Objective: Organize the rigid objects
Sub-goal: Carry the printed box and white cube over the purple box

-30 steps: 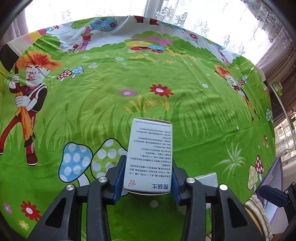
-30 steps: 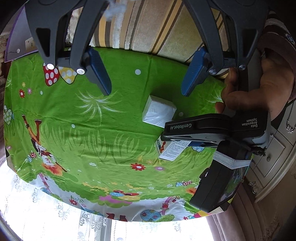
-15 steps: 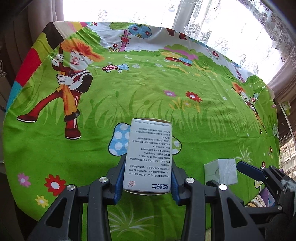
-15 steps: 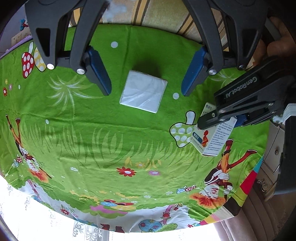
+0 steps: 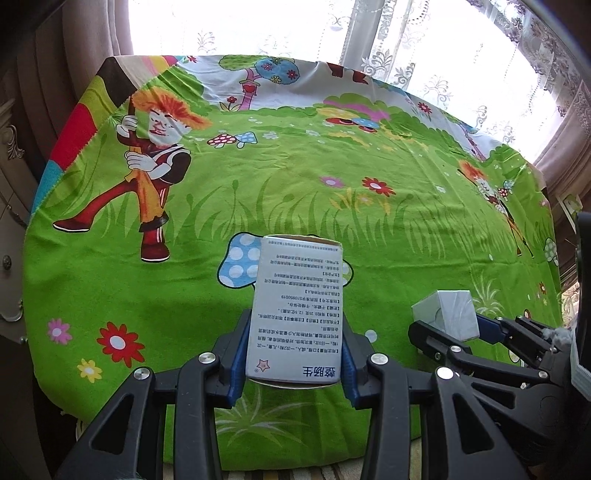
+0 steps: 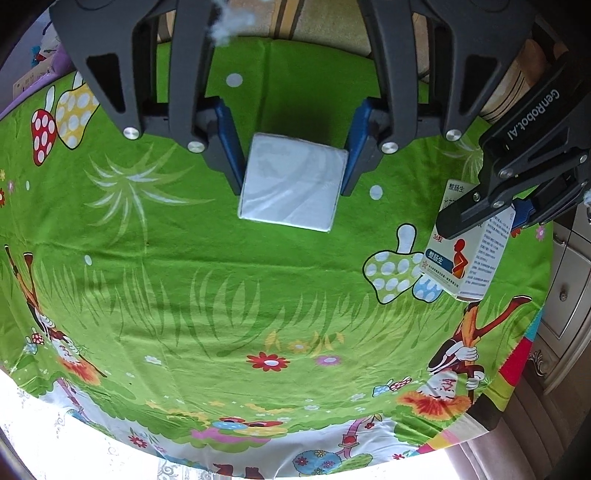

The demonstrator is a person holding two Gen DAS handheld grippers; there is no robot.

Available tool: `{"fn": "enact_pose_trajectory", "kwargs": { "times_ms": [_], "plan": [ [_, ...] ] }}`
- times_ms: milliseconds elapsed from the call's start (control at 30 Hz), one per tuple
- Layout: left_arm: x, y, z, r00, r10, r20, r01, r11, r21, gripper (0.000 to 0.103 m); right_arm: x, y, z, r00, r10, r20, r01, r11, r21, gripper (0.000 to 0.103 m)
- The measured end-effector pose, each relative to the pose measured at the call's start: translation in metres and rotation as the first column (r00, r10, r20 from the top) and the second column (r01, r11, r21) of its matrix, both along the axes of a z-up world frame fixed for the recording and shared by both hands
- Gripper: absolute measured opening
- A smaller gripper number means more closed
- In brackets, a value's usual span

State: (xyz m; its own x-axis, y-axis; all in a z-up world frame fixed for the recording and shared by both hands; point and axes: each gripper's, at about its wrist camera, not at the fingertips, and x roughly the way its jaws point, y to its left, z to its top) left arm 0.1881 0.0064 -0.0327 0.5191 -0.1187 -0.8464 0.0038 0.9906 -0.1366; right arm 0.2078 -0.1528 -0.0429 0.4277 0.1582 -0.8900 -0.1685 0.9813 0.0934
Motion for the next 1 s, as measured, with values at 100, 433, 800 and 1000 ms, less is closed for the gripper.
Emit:
{"fn": "enact_pose_trajectory", "kwargs": {
  "times_ms": [100,433,800,1000],
  "plan": [
    [-0.009,-0.007,0.007,1.000,-0.011,0.016,0.011,1.000,0.014,0.042,-0.009,-0.007,0.008,1.000,-0.011,0.027,0.012,1.000,-0.008,0.054],
    [-0.046,-0.036,0.030,0.996,-0.068,0.061,0.067,0.997,0.024,0.042,-0.041,-0.033,0.030,0.995,-0.050,0.082,0.051,0.999,-0.006,0.054],
    [-0.085,-0.076,0.049,0.983,-0.158,0.092,0.157,0.987,0.023,0.042,-0.093,-0.075,0.058,0.987,-0.104,0.124,0.102,0.995,0.024,0.054],
    [-0.109,-0.111,0.062,0.962,-0.249,0.113,0.250,0.968,0.009,0.042,-0.126,-0.110,0.072,0.977,-0.154,0.146,0.153,0.988,0.020,0.054]
  ]
}}
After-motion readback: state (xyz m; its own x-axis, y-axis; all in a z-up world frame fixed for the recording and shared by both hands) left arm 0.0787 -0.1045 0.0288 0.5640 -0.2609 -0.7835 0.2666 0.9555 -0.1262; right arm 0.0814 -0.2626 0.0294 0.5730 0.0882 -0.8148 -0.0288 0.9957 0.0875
